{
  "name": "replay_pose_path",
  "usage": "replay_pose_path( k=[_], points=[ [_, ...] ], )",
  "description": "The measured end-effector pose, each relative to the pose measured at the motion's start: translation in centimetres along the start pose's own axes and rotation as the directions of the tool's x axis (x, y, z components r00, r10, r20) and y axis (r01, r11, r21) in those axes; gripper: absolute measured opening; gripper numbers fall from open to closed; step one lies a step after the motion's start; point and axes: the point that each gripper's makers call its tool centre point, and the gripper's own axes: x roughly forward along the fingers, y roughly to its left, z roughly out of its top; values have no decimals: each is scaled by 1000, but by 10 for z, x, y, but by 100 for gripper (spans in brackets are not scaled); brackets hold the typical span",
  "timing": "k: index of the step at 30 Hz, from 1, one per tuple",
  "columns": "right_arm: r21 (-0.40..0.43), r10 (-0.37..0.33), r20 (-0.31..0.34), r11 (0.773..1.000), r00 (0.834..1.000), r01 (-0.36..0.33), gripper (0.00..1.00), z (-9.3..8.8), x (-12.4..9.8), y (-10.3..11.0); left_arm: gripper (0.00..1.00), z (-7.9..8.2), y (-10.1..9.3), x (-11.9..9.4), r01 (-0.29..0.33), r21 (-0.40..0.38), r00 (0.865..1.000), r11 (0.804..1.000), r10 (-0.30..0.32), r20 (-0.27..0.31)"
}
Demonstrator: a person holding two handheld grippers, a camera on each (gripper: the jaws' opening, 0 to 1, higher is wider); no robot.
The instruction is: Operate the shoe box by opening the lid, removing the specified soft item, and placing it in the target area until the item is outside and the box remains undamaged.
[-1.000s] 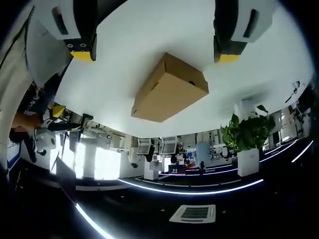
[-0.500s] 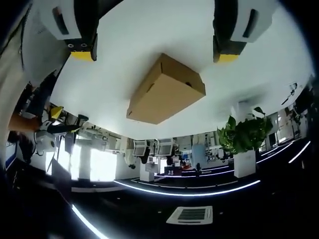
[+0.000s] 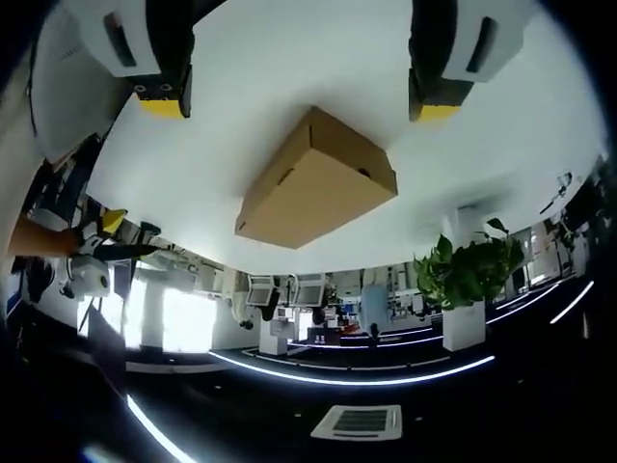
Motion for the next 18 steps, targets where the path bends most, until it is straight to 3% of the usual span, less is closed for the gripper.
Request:
replay_pose_path(
  k=[11, 18],
  points=[
    [-40, 42, 8, 998, 999, -41, 86, 1, 28, -26, 84, -5, 0, 26, -49, 36, 998, 998, 50, -34],
    [-69, 76, 10, 995, 997, -75, 81, 4, 51, -39, 82, -4, 5, 42, -82, 12, 996, 997, 83, -32]
  ],
)
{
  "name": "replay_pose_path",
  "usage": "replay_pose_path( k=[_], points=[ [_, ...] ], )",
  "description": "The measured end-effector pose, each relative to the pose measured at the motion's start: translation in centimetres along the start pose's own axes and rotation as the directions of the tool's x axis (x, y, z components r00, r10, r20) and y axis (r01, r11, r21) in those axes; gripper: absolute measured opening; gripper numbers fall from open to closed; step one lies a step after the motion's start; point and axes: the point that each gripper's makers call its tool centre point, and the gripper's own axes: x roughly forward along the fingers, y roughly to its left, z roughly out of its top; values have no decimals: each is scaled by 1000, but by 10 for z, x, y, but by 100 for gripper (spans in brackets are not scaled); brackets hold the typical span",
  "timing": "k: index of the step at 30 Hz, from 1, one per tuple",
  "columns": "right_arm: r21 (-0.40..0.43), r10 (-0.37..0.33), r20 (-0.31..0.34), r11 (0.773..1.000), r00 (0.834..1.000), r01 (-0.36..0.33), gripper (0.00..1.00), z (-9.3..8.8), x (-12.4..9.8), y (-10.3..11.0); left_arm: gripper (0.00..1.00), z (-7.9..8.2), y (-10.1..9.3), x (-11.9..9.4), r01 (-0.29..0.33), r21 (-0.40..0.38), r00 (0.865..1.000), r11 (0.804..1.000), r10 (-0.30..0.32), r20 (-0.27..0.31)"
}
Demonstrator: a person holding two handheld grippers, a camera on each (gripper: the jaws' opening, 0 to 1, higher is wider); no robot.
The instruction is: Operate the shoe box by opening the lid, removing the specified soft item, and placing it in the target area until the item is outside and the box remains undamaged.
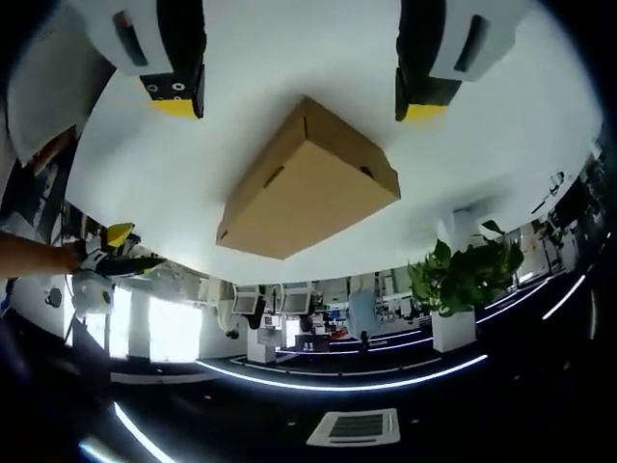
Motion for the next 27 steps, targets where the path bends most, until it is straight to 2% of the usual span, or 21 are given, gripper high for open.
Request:
replay_pose_path(
  k=[6, 13, 17, 27],
  points=[
    [-37, 40, -14, 998, 999, -41, 79, 1, 20, -9, 79, 0, 6, 7, -37, -40, 999, 999, 37, 1],
    [-82, 88, -30, 993, 996, -90, 76, 3, 42, -18, 76, 1, 4, 17, -52, -54, 999, 997, 52, -4],
    [-79, 110, -26, 991, 994, -112, 75, 6, 55, -23, 74, -2, 9, 25, -66, -56, 998, 996, 65, -15],
    [-108, 150, -47, 982, 988, -154, 70, 4, 80, -34, 70, 2, 17, 40, -103, -83, 995, 991, 103, -10]
  ],
)
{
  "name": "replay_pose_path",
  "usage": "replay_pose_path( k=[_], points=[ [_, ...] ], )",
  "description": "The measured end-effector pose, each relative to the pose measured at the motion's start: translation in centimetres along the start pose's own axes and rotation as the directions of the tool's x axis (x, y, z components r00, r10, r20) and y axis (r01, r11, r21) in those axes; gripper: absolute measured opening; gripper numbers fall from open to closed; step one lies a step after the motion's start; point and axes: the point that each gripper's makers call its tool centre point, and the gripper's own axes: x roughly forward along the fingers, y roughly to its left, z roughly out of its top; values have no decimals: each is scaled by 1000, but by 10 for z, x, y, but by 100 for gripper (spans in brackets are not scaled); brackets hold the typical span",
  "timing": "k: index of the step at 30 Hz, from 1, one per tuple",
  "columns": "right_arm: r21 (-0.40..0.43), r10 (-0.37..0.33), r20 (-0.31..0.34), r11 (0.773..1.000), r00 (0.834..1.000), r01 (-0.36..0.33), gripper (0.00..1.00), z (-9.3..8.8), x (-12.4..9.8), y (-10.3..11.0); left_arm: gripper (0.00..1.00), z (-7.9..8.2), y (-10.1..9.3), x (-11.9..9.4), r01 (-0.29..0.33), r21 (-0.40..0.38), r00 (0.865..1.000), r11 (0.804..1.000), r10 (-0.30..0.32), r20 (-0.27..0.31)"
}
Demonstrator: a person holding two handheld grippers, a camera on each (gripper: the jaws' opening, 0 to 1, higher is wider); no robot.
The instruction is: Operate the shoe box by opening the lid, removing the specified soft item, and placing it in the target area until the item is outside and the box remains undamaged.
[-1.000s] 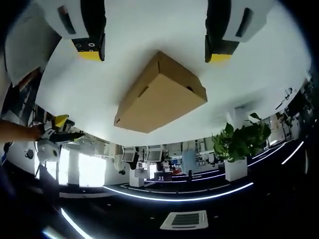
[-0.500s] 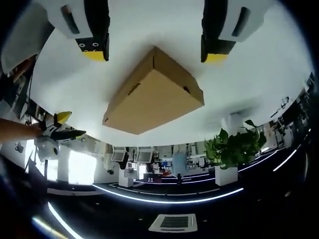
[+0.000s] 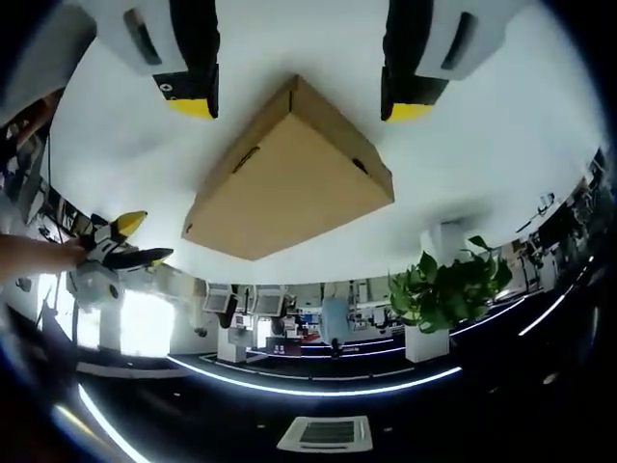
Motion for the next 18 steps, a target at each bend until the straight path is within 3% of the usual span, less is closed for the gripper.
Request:
replay_pose_path(
  k=[18],
  points=[
    [-17, 52, -30, 998, 998, -52, 58, 0, 38, -13, 61, 0, -7, 34, -48, 4, 999, 999, 48, -16]
  ],
)
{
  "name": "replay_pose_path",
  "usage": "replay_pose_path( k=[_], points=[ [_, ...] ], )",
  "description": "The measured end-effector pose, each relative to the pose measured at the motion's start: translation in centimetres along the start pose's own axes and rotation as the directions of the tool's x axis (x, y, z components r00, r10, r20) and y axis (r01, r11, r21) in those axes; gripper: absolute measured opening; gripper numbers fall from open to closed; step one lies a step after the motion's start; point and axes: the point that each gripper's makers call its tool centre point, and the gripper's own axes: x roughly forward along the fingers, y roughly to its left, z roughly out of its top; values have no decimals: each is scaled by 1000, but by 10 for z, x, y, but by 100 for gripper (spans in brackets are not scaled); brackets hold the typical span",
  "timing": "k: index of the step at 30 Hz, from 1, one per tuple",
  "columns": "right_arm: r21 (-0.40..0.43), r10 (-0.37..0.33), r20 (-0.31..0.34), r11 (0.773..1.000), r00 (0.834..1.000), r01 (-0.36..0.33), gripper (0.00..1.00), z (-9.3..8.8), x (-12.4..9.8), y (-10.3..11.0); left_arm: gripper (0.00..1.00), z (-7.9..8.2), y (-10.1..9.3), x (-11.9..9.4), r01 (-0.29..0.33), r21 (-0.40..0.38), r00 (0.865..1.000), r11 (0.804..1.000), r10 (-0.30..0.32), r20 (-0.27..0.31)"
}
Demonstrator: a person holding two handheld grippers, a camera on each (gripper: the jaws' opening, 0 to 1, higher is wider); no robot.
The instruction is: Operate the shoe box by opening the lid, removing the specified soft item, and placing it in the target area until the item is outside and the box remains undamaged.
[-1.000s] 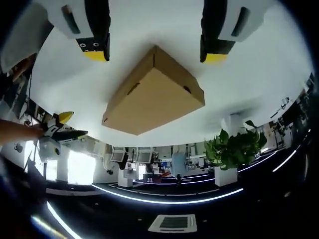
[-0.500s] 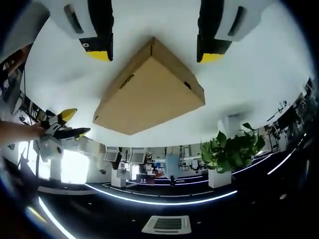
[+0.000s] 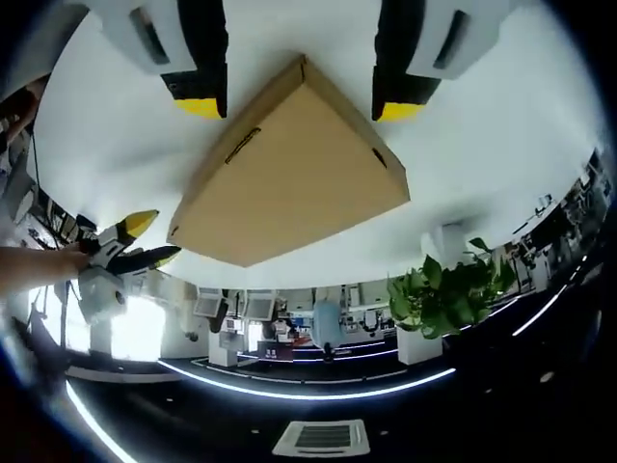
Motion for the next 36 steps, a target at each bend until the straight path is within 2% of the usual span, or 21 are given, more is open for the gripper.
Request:
replay_pose_path(
  k=[9, 13, 17, 36],
  points=[
    [-27, 17, -18, 999, 1000, -17, 49, 2, 14, -8, 52, 0, 0, 8, -31, 8, 999, 999, 32, -4],
    [-44, 41, -32, 998, 999, -42, 50, 3, 18, -5, 53, -1, 1, 9, -37, 3, 999, 999, 37, -7],
    [-52, 68, -32, 996, 997, -70, 46, 3, 18, -1, 52, -1, 0, 9, -42, 2, 999, 999, 42, -5],
    [17, 8, -42, 1000, 999, -8, 42, 0, 15, 4, 49, -3, 0, 7, -46, -1, 999, 999, 46, -26]
  ],
)
